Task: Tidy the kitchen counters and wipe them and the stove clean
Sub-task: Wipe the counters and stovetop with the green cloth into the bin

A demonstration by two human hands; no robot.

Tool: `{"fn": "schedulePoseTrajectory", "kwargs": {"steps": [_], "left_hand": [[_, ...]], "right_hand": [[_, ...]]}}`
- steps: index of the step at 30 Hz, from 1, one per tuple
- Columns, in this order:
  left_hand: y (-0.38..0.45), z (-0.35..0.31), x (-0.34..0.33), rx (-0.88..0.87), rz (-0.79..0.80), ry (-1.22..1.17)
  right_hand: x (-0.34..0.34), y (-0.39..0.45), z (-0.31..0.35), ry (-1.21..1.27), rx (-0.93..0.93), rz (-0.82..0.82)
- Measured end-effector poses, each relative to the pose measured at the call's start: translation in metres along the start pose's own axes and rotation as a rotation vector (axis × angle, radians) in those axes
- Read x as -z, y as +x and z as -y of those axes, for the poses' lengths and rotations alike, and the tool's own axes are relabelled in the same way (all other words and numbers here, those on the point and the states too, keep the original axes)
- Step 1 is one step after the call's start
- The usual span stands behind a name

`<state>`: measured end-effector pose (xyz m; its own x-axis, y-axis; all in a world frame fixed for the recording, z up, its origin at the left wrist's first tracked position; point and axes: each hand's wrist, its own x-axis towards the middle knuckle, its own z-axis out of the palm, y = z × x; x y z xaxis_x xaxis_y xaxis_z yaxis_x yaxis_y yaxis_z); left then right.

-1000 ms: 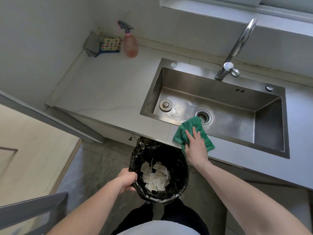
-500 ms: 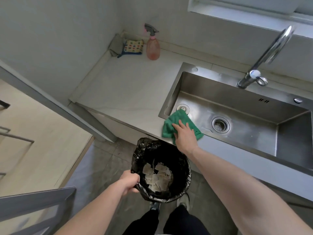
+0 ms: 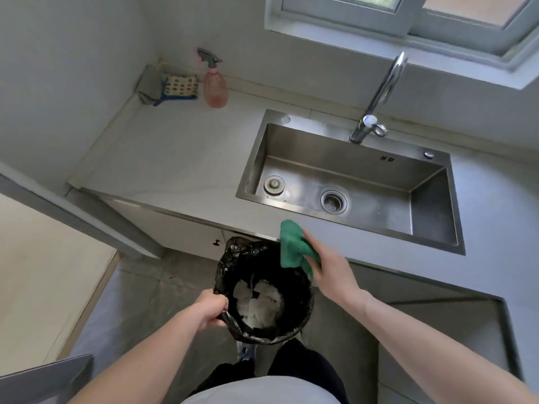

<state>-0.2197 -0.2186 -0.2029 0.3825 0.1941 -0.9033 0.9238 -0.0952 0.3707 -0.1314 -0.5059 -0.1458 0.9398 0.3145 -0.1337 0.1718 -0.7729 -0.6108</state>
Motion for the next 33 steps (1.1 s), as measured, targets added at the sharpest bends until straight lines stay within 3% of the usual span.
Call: {"fn": "schedulePoseTrajectory", "kwargs": {"steps": [3,5,11,20,25,33], "left_hand": [[0.002,-0.001,-0.010,-0.010,0.018,0.034],[0.004,-0.002,-0.017,-0.018,0.026,0.031],[0.002,-0.013,-0.045,-0.024,0.018,0.033],[-0.009,-0.018,-0.107,-0.016,0.012,0.090],[-0.028,-0.028,-0.168,-0.038,0.042,0.139],[-0.048,-0.030,-0.278,-0.031,0.071,0.127]], "right_hand": [[0.034,0.011,-0.019,-0.001,-0.096,-0.182],[0.046,0.026,-0.039,-0.020,-0.200,-0.221],[0.024,0.045,-0.093,-0.161,-0.439,0.007],[0.017,-0.051,-0.067,-0.011,-0.140,0.225],[0.089,-0.103,-0.114,0.202,-0.260,-0.064],[0.233,-0.148,-0.265,0.128,-0.442,-0.511]]}}
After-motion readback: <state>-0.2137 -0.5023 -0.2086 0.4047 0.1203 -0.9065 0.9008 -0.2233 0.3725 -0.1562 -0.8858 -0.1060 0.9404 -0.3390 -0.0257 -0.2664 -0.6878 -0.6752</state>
